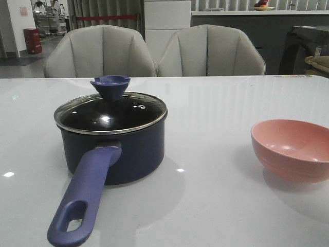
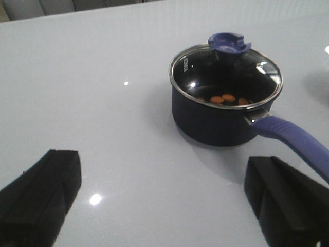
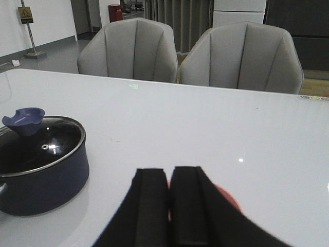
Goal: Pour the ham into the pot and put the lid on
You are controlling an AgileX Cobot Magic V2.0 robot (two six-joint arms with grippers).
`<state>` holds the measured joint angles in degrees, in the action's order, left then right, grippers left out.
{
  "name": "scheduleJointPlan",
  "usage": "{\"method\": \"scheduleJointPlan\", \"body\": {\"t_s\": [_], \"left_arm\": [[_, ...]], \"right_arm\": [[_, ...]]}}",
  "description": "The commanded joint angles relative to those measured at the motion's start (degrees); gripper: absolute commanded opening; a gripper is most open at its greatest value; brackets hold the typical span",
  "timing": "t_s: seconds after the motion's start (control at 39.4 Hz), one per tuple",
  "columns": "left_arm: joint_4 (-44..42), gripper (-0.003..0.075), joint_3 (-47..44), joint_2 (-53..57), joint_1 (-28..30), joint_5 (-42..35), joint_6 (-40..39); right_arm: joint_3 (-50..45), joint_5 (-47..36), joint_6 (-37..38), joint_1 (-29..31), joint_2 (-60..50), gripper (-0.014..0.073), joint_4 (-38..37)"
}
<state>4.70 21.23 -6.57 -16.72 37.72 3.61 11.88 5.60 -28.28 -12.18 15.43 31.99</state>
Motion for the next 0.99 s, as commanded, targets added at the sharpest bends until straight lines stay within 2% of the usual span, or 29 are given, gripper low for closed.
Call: {"method": "scheduleJointPlan", "body": {"t_s": [0.0, 0.05, 0.18, 0.23, 0.28, 0.56, 0.86, 0.96], "left_arm": [[1.05, 0.0595, 0.97, 1.89, 0.05, -6.04, -0.46], [1.05, 0.0480, 0.97, 2.80, 0.05, -6.15, -0.46], [0.94, 0.0087, 0.97, 3.33, 0.05, -6.98, -0.46], [0.94, 0.0147, 0.97, 3.33, 0.05, -7.96, -0.46], [0.94, 0.0170, 0.97, 3.33, 0.05, -8.59, -0.46], [0.94, 0.0113, 0.97, 3.33, 0.05, -8.43, -0.46], [0.94, 0.0113, 0.35, 3.33, 0.05, -8.66, -0.46], [0.14, 0.0113, -1.75, 3.33, 1.71, -10.95, -0.46]], "right_arm": [[1.68, -3.52, -0.42, 0.09, 0.38, 0.0151, 0.49], [1.68, -3.52, -0.42, 0.09, 0.38, 0.0151, 0.49], [1.68, -3.52, -0.42, 0.09, 0.38, 0.0151, 0.49], [1.68, -3.52, -0.42, 0.09, 0.38, 0.0151, 0.49], [1.68, -3.52, -0.42, 0.09, 0.38, 0.0151, 0.49], [1.68, -3.52, -0.42, 0.09, 0.38, 0.0151, 0.49], [1.68, -3.52, -0.42, 0.09, 0.38, 0.0151, 0.49], [1.68, -3.52, -0.42, 0.09, 0.38, 0.0151, 0.49]]}}
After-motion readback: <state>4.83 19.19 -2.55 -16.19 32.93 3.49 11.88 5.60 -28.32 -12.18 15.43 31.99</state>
